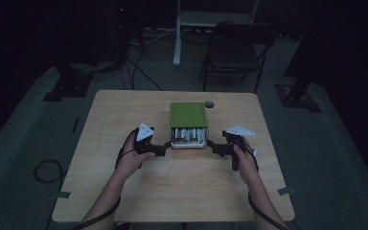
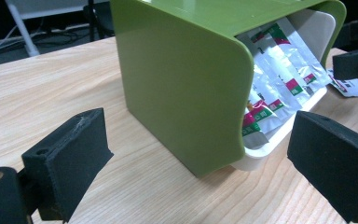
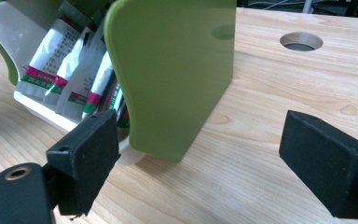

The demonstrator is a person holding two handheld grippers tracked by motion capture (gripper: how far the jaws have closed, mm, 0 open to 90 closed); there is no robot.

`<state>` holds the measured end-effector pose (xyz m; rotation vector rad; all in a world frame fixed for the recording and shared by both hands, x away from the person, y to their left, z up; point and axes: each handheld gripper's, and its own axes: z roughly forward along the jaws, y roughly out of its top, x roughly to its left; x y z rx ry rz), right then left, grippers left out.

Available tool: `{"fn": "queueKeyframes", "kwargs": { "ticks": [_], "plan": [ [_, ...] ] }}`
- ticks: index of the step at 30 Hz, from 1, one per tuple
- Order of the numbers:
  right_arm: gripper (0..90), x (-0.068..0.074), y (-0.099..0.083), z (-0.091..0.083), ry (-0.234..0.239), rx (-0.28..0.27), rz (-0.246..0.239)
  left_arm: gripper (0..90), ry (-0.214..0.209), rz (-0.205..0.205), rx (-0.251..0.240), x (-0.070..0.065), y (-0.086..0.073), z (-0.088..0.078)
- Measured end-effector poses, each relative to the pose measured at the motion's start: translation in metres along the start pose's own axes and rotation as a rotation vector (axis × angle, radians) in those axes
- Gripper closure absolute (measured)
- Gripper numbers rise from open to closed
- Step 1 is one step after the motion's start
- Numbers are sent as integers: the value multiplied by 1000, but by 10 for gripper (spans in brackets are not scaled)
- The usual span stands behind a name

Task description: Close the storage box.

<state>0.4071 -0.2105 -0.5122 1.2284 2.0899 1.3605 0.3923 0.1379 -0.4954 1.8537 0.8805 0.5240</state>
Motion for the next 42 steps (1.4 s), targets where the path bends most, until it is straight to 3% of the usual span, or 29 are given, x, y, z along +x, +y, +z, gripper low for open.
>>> {"fn": "queueKeyframes", "kwargs": {
  "ticks": [26, 32, 42],
  "plan": [
    [115, -5, -18, -15, -32, 39, -18, 54, 75, -30, 24, 16, -20, -25],
    [115, -3, -23, -19, -36, 54, -20, 54, 88, -46, 38, 20, -29, -33],
    [115, 4, -36, -27, -31, 77, -47, 54, 151, -94, 84, 25, -48, -48]
  ]
}}
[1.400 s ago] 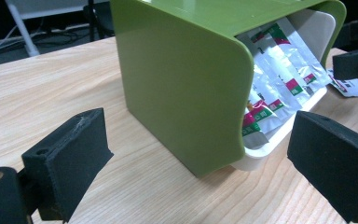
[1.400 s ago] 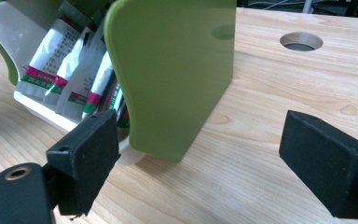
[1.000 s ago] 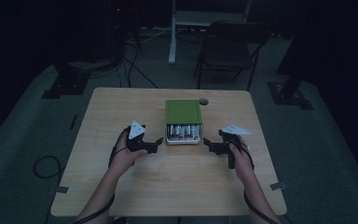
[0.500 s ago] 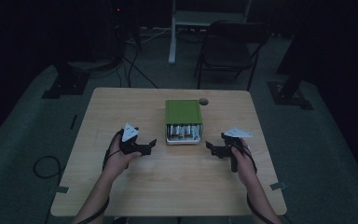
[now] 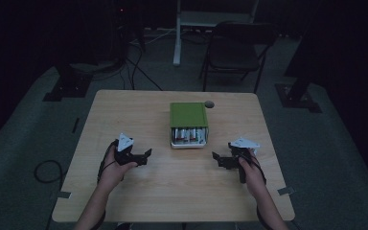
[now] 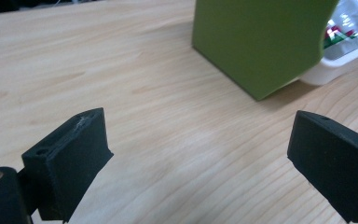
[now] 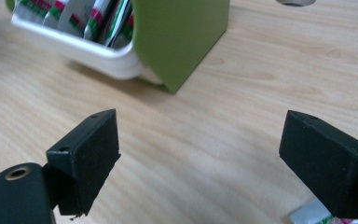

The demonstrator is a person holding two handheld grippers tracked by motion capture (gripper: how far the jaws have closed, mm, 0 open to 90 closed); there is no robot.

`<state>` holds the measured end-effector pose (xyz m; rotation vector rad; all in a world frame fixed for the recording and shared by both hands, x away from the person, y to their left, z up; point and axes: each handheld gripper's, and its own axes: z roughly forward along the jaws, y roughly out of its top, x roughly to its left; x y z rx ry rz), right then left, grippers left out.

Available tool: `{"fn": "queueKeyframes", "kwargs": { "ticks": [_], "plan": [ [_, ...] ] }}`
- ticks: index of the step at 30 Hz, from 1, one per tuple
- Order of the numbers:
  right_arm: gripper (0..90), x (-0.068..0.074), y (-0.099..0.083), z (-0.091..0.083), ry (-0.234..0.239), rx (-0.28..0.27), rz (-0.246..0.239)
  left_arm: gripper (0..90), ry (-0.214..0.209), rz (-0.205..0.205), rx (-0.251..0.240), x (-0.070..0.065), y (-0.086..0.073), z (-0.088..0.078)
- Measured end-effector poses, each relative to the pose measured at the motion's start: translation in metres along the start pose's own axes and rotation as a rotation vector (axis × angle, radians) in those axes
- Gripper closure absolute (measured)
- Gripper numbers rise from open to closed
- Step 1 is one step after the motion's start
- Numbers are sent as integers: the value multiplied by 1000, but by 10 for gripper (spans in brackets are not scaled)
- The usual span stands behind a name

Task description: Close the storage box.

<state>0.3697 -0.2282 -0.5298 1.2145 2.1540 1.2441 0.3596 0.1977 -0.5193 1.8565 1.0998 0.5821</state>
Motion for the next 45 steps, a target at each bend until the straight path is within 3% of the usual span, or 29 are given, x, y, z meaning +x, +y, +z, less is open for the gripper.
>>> {"fn": "queueKeyframes", "kwargs": {
  "ticks": [24, 38, 45],
  "plan": [
    [115, 14, -28, -18, 2, 45, -52, 54, 65, -70, 72, 15, -33, -17],
    [115, 22, -37, -24, 1, 83, -84, 55, 147, -119, 137, 19, -43, -38],
    [115, 28, -42, -26, -12, 141, -131, 55, 190, -136, 180, 20, -47, -50]
  ]
}}
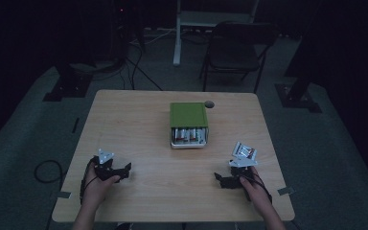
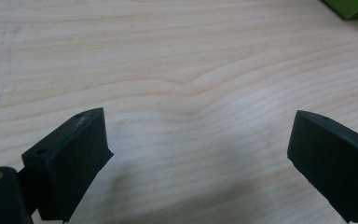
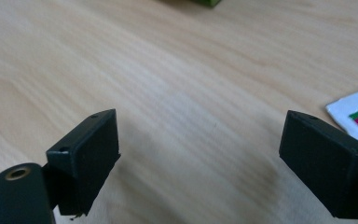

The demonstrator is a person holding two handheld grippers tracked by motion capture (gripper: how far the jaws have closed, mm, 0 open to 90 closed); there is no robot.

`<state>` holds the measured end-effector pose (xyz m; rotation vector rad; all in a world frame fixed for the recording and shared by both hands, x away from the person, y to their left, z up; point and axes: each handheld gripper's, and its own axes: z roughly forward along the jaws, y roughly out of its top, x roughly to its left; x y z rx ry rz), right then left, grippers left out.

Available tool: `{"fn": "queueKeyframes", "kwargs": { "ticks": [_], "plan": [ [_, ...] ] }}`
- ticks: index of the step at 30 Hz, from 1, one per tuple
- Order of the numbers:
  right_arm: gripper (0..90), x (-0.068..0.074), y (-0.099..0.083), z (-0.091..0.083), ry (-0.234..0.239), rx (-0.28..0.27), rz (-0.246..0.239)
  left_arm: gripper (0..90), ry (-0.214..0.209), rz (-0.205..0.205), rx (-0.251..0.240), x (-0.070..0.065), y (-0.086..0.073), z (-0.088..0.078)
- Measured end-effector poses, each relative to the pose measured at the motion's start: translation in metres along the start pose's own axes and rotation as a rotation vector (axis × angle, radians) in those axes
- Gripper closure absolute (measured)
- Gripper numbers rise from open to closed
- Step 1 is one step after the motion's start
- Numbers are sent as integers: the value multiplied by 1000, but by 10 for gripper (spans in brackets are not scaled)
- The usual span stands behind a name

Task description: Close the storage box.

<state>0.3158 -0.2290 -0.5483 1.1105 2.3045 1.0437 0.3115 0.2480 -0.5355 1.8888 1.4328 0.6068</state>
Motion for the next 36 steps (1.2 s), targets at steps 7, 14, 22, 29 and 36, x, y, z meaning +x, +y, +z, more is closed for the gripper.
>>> {"fn": "queueKeyframes", "kwargs": {
  "ticks": [7, 14, 22, 29, 36],
  "plan": [
    [115, 5, -4, -2, 1, 46, 1, 54, 43, -10, 18, 5, -12, -8],
    [115, 1, -8, -6, 14, 50, 15, 54, 71, -35, 46, 11, -24, -14],
    [115, 1, -8, -6, 16, 49, 18, 53, 107, -37, 84, 8, -25, -13],
    [115, 1, -8, -6, 14, 49, 16, 20, 136, -63, 89, 7, -24, -12],
    [115, 1, -8, -6, 14, 49, 16, 19, 145, -71, 91, 6, -24, -11]
  ]
}}
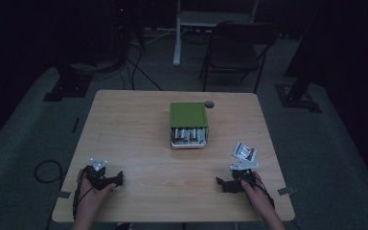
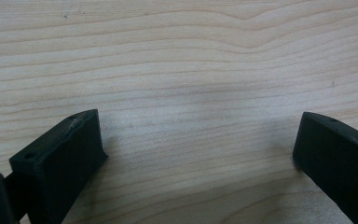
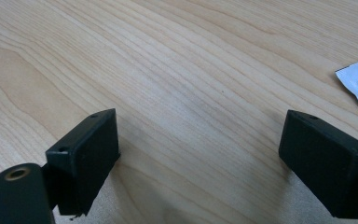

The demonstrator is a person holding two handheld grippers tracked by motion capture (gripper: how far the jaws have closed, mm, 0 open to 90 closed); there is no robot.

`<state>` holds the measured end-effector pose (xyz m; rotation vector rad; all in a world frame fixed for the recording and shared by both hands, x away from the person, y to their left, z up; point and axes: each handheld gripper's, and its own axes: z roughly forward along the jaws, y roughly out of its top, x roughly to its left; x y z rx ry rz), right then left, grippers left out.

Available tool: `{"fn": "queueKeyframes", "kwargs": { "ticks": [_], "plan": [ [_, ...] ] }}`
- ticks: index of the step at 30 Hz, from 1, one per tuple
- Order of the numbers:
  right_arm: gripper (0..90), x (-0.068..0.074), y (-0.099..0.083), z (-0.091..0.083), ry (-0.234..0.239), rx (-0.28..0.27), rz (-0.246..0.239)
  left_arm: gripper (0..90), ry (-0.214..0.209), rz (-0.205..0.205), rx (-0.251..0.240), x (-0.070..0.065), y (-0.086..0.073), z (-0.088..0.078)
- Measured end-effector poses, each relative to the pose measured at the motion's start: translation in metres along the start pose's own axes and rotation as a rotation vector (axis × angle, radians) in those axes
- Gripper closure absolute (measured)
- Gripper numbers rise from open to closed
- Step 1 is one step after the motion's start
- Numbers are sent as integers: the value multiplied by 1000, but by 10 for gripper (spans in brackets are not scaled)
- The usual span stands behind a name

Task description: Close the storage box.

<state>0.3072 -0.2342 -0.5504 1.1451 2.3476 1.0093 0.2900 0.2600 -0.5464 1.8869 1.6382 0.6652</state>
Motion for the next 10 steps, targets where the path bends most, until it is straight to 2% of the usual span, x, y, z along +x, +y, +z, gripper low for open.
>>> {"fn": "queueKeyframes", "kwargs": {
  "ticks": [10],
  "plan": [
    [115, 0, 0, 0, 0, 0, 0, 14, 6, -10, -1, -1, 0, 1]
  ]
}}
